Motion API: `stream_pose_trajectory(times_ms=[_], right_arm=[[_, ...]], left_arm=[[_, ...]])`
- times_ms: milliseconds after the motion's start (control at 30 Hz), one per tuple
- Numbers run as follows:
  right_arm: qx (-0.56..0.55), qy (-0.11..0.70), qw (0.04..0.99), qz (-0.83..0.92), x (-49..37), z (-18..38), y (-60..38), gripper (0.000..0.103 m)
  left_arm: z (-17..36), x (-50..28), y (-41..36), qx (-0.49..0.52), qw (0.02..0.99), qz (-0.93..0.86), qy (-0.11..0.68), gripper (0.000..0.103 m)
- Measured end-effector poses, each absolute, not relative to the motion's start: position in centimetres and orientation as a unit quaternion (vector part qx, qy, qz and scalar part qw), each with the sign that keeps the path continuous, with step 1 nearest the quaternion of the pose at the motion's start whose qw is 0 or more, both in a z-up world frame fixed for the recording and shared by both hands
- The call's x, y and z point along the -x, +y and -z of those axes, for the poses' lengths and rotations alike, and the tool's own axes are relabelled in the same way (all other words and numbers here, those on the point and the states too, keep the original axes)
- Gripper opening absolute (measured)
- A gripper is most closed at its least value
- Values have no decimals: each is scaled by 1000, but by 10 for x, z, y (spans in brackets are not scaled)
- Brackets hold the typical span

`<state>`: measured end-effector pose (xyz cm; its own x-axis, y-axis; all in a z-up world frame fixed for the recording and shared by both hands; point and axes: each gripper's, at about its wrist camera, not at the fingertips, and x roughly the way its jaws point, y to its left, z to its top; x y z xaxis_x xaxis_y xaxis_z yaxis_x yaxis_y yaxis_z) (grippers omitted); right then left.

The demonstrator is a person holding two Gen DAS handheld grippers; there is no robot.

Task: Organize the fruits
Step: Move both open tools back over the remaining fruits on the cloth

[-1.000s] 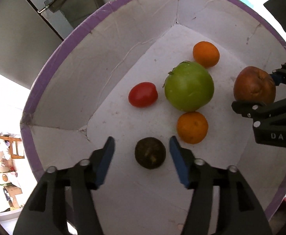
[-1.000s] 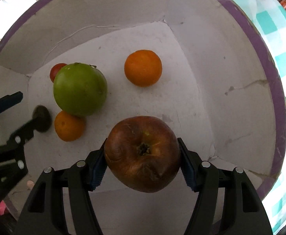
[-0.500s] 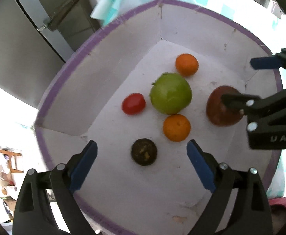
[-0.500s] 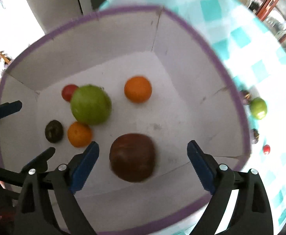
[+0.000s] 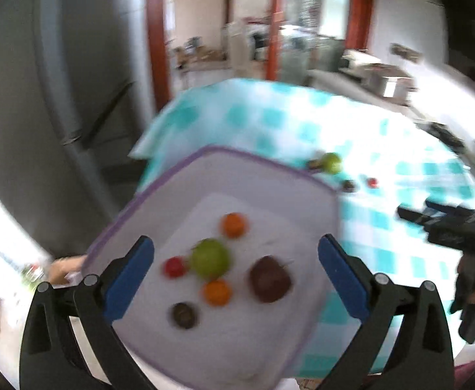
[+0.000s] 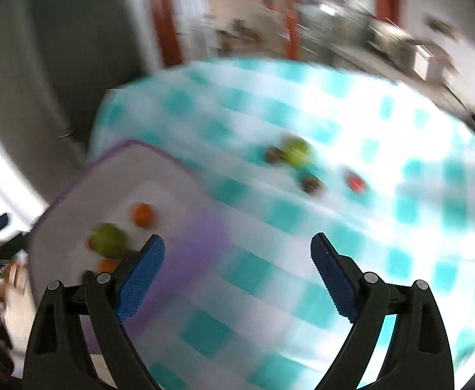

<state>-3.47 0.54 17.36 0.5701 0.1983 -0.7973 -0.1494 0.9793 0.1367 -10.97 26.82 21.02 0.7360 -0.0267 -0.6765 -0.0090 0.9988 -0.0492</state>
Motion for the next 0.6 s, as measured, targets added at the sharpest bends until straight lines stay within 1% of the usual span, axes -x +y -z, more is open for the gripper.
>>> stream_pose_trajectory(times_ms=[100, 233, 333, 467, 600], right_arm=[[-54, 489, 869, -46, 32, -151, -48, 88], [-45, 502, 863, -23, 20, -129, -84, 88], [-48, 513, 857, -18, 6, -115, -106, 88], [-51, 541, 839, -17, -15, -80, -136, 87], [-51, 559, 827, -30, -43, -56, -154, 86]], left_arm=[[-207, 95, 226, 15, 931, 67, 359, 101], [-199, 67, 155, -21, 917, 147, 370, 101], [-180, 47, 112, -38, 900, 185, 393, 101], [-143, 15, 59, -70, 869, 217, 438, 101], [-104, -8, 33, -64, 843, 214, 489, 101]])
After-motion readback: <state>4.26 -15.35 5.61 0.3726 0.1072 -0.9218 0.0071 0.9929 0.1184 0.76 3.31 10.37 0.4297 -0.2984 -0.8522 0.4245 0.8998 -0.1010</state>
